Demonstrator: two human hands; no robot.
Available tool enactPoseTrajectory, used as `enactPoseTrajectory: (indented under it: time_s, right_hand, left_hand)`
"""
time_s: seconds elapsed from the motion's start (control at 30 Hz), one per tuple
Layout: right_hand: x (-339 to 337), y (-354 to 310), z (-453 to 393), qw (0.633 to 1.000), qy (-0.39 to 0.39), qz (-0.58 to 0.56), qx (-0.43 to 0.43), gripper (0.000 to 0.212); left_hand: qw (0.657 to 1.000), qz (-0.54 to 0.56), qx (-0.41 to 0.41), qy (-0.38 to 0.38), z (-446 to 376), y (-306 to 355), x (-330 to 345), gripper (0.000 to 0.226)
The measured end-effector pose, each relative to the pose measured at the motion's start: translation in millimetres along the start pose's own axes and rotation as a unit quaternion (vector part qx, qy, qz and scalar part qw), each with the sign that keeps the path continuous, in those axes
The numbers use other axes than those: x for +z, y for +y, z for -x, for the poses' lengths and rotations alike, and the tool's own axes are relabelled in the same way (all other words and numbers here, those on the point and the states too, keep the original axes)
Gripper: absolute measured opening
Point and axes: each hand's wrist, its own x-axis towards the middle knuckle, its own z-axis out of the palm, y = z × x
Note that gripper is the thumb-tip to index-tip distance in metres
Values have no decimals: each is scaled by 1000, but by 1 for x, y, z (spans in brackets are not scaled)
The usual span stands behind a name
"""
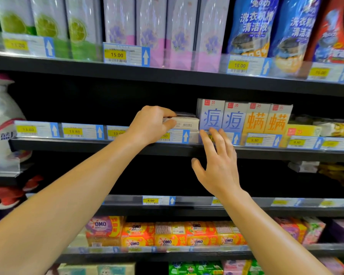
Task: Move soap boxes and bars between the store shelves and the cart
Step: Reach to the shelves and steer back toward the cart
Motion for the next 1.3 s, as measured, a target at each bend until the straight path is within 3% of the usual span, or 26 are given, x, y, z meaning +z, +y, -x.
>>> enactPoseTrajectory:
  time_s: [0.53, 0.67, 0.97, 1.3]
  right_hand:
    - [-7, -12, 1, 997, -48, 36, 37, 71]
    - [-18, -20, 4, 995, -78, 42, 53, 74]
    - [-71, -62, 63, 983, -164, 23, 75, 76]
    - [-136, -155, 207, 955, -292, -38, 47, 74]
  left_hand:
    - [1000, -11, 10, -4, 1, -3, 5, 38]
    - [999, 1, 15, 41, 22, 1, 3, 50]
    - [996, -83, 1, 35, 129, -3, 0, 64]
    - [985, -98, -102, -101, 344, -10, -5, 65]
